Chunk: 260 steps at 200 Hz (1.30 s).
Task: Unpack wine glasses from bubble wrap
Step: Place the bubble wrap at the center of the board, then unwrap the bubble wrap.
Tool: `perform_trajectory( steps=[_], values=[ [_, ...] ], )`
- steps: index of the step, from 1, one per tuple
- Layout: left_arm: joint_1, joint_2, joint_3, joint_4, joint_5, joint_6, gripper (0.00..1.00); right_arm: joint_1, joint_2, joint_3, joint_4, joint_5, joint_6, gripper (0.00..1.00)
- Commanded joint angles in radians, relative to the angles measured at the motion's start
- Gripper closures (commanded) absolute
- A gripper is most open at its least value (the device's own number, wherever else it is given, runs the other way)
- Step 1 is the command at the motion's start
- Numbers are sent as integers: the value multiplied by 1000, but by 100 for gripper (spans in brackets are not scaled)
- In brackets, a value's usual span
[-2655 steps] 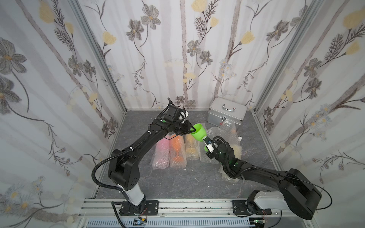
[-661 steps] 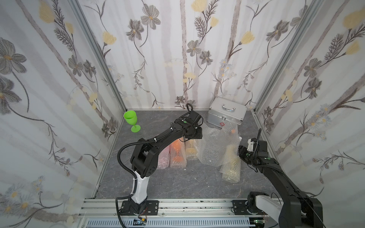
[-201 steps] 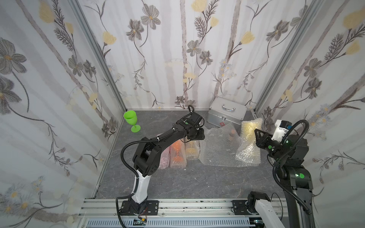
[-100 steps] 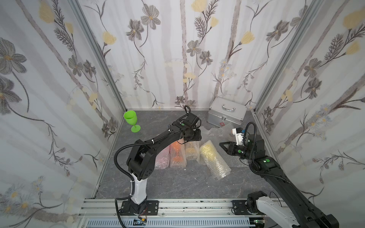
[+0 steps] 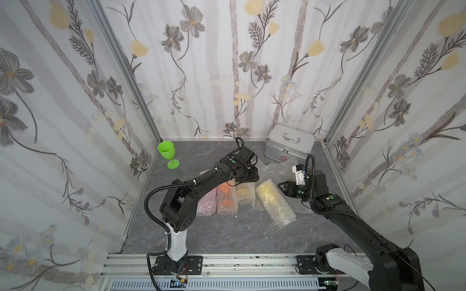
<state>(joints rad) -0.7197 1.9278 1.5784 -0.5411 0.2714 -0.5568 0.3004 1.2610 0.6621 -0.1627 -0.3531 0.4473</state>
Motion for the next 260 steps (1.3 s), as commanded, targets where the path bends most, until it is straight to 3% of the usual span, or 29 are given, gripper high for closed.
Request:
perform_trajectory(
  steps=[1,78,150,192,221,260],
  values=[
    [-7,38,32,21,47,13,43,-1,37,5,-31,42,-52,53],
    [-8,204,199,-64,214,159,40,-1,105,1,-34,-31,-86,52],
    [0,220,191,-44,194,121,41,42,162,3,-40,-7,-95,47],
    [15,160,141,22,186,63,40,50,158,-30,0,39,-19,57],
    [25,94,88,63,151,29,39,44,127,-77,53,30,82,57],
    [22,49,29,120,157,-18,39,-47,71,-194,182,-15,243,63]
  ],
)
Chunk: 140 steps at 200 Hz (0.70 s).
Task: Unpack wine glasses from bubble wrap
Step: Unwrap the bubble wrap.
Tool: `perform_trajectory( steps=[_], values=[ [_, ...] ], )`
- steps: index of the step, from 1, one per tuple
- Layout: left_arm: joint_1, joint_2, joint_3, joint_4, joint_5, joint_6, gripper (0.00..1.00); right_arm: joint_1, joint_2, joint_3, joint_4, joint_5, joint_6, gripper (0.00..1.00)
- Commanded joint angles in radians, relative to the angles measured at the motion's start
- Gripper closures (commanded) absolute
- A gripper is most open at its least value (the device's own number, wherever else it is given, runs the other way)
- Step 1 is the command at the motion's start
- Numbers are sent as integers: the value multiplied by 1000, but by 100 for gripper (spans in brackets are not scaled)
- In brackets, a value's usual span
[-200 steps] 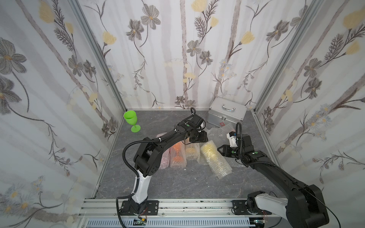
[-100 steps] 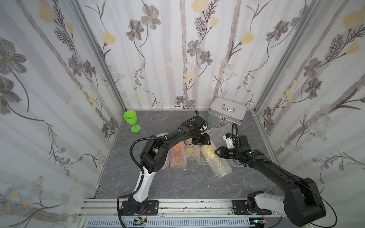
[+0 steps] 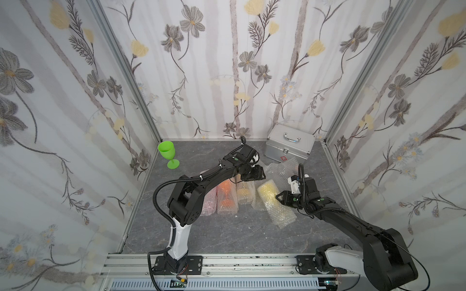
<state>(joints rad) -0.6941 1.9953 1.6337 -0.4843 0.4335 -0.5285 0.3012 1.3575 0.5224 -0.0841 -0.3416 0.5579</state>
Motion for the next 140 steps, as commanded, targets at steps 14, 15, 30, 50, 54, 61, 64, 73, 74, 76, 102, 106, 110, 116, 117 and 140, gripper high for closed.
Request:
perform_trajectory(
  steps=[14,15,30,50,54,61,64,73,74,76,102,106,110,116,117,140],
  values=[
    [-9,-25,-43,75,-4,-60,39,-107,-47,-98,146,-64,172,66],
    [-10,-24,-44,76,-4,-60,39,-110,-49,-100,148,-67,174,66],
    [-19,-27,-65,98,-2,-79,39,-156,-78,-130,175,-90,196,66],
    [-34,-13,-75,120,7,-100,39,-174,-92,-121,145,-92,178,62],
    [-37,-9,-76,124,9,-103,39,-175,-92,-116,135,-89,170,61],
    [-42,-3,-79,134,13,-112,39,-176,-93,-109,117,-78,157,60],
    [-45,0,-81,137,15,-115,39,-175,-96,-104,107,-71,151,60],
    [-51,11,-83,146,17,-124,40,-175,-106,-92,84,-50,134,59],
    [-51,11,-83,147,17,-125,40,-175,-108,-92,82,-47,133,59],
    [-54,14,-83,148,17,-126,40,-175,-112,-89,76,-43,129,58],
    [-73,46,-78,162,25,-143,42,-169,-158,-49,9,8,71,57],
    [-74,51,-77,165,27,-147,43,-163,-164,-40,-2,13,57,57],
    [-76,56,-78,170,29,-152,43,-156,-170,-30,-14,24,45,56],
    [-79,60,-77,177,32,-157,43,-140,-179,-12,-31,44,26,56],
    [-79,61,-77,179,33,-157,43,-137,-181,-10,-35,47,22,56],
    [-84,72,-63,189,38,-163,44,-37,-196,65,-111,135,-57,52]
  ],
)
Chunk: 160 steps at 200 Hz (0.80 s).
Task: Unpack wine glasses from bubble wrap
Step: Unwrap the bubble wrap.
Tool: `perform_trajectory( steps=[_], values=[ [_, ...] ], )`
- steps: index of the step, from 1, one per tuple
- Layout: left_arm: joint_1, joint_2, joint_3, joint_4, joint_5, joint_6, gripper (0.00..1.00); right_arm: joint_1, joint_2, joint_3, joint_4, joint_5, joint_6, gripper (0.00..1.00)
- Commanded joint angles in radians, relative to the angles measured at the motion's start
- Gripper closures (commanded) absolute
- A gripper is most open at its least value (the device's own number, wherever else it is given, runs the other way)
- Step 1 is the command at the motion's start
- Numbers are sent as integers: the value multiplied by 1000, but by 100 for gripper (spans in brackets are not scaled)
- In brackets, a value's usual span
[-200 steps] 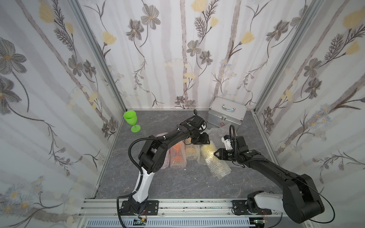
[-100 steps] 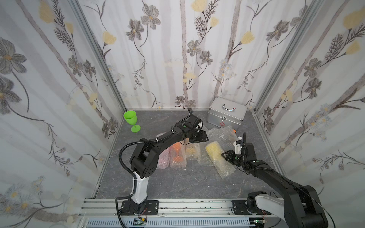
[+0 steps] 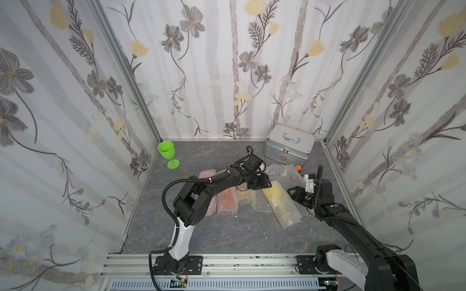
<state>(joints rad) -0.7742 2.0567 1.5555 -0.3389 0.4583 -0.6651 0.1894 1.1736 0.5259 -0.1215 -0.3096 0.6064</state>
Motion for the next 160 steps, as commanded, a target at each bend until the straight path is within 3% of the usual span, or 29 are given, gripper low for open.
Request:
perform_trajectory(
  steps=[1,90,124,160],
  values=[
    [-4,11,16,44,14,-27,44,80,-12,66,-77,107,-109,52],
    [-2,59,72,44,25,-22,44,365,123,169,-245,382,-229,43],
    [1,65,95,38,28,-21,44,386,169,165,-249,427,-210,42],
    [10,29,76,34,22,-14,44,383,204,163,-231,449,-188,52]
  ],
)
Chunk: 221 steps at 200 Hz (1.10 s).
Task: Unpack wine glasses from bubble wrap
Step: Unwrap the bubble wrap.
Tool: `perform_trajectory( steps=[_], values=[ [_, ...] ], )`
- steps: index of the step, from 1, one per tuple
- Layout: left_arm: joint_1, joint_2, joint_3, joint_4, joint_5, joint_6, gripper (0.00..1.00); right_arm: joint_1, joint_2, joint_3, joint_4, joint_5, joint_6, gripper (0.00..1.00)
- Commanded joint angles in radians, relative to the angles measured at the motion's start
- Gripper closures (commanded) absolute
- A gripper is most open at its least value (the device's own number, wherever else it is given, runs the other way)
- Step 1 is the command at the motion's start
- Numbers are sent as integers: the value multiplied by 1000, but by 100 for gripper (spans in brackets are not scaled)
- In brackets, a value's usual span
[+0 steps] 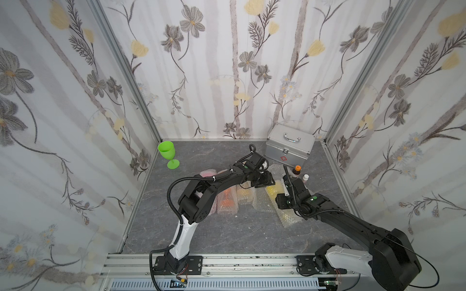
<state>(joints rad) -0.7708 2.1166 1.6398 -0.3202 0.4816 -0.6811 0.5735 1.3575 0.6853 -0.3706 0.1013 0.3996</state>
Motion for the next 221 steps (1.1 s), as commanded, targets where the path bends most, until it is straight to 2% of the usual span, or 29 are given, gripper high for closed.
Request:
perform_trajectory(
  steps=[1,32,51,98,151,188,208,221],
  values=[
    [7,-31,-9,15,-1,2,44,-1,22,3,19,37,19,52],
    [10,-83,-63,29,-10,-6,44,-1,51,5,34,17,33,58],
    [10,-118,-122,49,-11,-23,43,-1,52,2,45,10,38,65],
    [-17,-160,-290,187,50,-122,43,-9,57,6,62,-41,40,68],
    [-70,-86,-338,364,97,-245,44,-12,45,-1,101,-141,64,70],
    [-71,-69,-335,350,66,-242,47,-12,41,-15,140,-216,85,75],
    [-72,-70,-337,348,56,-241,49,-12,38,-14,137,-218,85,76],
    [-71,-70,-337,345,51,-238,51,-16,27,-16,136,-215,89,80]
  ],
)
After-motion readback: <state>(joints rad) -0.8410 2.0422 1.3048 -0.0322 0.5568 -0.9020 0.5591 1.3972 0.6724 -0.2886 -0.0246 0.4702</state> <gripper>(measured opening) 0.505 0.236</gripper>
